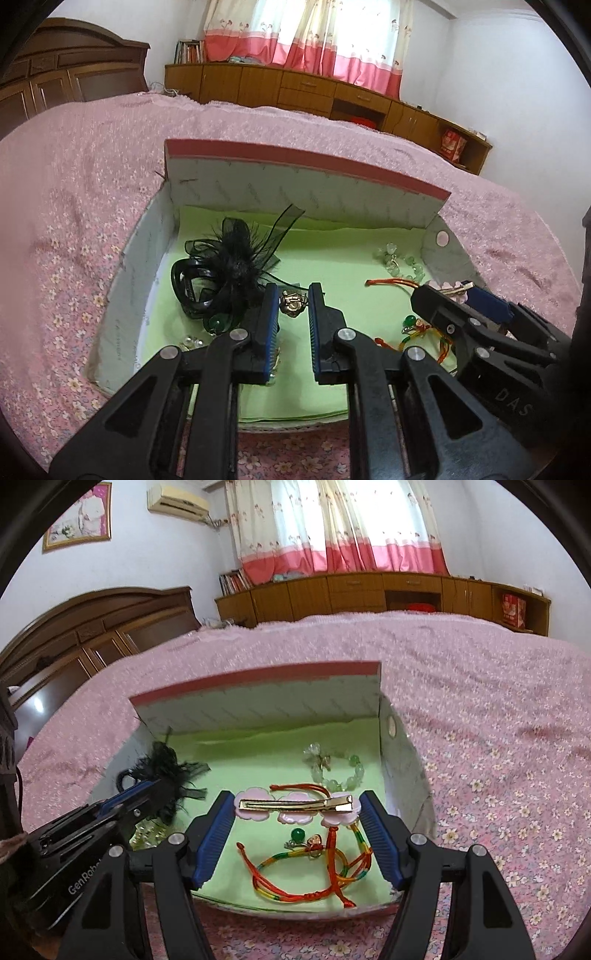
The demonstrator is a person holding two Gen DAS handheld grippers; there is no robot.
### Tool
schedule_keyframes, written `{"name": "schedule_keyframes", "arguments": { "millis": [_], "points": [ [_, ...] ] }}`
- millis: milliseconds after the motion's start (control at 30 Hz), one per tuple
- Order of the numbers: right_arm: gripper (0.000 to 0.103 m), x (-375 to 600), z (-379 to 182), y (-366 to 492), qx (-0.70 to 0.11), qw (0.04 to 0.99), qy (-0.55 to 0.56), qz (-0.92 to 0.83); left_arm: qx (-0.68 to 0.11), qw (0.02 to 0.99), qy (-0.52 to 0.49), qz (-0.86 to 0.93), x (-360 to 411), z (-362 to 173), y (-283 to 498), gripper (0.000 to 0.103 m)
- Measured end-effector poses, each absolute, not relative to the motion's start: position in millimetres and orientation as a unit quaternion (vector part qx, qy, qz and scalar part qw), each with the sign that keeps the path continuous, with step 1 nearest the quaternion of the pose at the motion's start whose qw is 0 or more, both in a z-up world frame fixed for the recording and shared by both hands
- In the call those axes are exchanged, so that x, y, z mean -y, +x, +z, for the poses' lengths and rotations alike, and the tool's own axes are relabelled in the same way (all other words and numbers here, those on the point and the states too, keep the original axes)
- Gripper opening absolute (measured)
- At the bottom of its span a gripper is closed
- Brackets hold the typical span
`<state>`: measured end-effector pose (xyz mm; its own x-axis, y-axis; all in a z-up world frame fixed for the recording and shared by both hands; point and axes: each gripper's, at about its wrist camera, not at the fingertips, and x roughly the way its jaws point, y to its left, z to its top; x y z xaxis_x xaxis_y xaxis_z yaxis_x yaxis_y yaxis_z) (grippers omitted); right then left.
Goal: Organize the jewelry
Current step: 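Carry the charm and hair clip into the box and open both tools, then withdraw both tools out of the box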
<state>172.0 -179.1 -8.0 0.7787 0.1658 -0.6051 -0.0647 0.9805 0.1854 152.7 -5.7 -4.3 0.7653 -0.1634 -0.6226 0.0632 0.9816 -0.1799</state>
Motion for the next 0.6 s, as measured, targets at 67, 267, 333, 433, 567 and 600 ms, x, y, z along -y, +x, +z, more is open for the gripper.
{"name": "schedule_keyframes", "arguments": {
  "millis": [67,267,333,433,567,600],
  "points": [
    [0.071,176.5,-8.9,173.7,-0.33,0.94,0.07,0.061,-0.336,0.937,-0.07,-0.059,6.7,-3.5,152.3,0.008],
    [0.071,173.3,-11.6,179.3,-0.343,0.936,0.058,0.059,-0.344,0.935,-0.072,-0.058,5.3,-1.7,151.9,0.01],
    [0.072,173.9,-10.9,179.0,-0.345,0.935,0.059,0.062,-0.346,0.934,-0.074,-0.056,3.9,-0.4,152.3,0.014],
    [0.072,176.5,-8.1,177.8,-0.345,0.934,0.063,0.062,-0.347,0.932,-0.084,-0.057,-0.9,3.0,148.2,0.018],
    [0.072,180.8,0.1,170.7,-0.336,0.937,0.071,0.063,-0.343,0.933,-0.089,-0.055,-4.2,9.0,143.0,0.023],
    [0.072,181.1,2.5,168.3,-0.334,0.938,0.071,0.063,-0.342,0.934,-0.09,-0.055,-4.7,10.8,141.4,0.026]
  ]
}}
